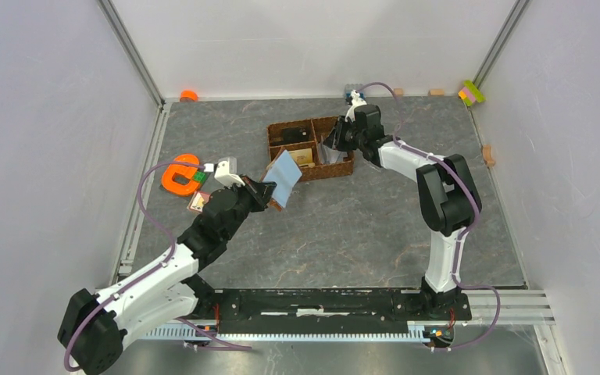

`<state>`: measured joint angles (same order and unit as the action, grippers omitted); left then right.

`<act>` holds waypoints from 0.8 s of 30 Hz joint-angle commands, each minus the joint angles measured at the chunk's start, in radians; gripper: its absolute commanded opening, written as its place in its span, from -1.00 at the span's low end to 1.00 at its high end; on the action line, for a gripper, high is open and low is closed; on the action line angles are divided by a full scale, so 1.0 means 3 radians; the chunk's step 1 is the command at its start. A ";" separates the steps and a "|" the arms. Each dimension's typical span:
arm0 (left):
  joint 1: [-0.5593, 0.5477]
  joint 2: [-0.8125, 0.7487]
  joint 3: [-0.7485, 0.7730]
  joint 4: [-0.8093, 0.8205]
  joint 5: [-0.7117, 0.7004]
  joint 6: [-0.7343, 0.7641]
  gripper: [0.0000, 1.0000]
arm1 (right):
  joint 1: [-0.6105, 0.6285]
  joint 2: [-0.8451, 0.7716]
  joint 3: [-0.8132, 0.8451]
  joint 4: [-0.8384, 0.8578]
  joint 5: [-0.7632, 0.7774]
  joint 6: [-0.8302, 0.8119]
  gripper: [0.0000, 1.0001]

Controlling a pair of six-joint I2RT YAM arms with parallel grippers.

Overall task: Take the credit cards out of the card holder
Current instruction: Place the credit card in the storage box, then close the card holder.

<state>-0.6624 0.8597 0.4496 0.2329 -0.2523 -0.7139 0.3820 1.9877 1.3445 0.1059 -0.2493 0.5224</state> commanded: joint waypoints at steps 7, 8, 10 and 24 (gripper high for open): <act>0.0009 0.0065 0.0046 0.0296 0.0253 -0.0064 -0.96 | 0.0034 -0.1000 -0.0545 -0.0069 0.0078 -0.0372 0.07; 0.0009 0.0089 0.0041 0.0358 0.0352 -0.0057 -0.95 | 0.0046 -0.1152 -0.0716 0.0014 0.0041 -0.0380 0.13; 0.0009 0.0156 0.0045 0.0491 0.0574 -0.0044 -0.96 | 0.0077 -0.1474 -0.1105 0.0147 0.0014 -0.0382 0.23; 0.0009 0.0679 0.0062 0.1645 0.2015 -0.0188 -0.91 | 0.0198 -0.2800 -0.2774 0.0557 0.0473 -0.0262 0.51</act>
<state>-0.6624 1.0378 0.4454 0.5880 0.2428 -0.7258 0.4412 1.2224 0.5301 0.2100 -0.1696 0.4500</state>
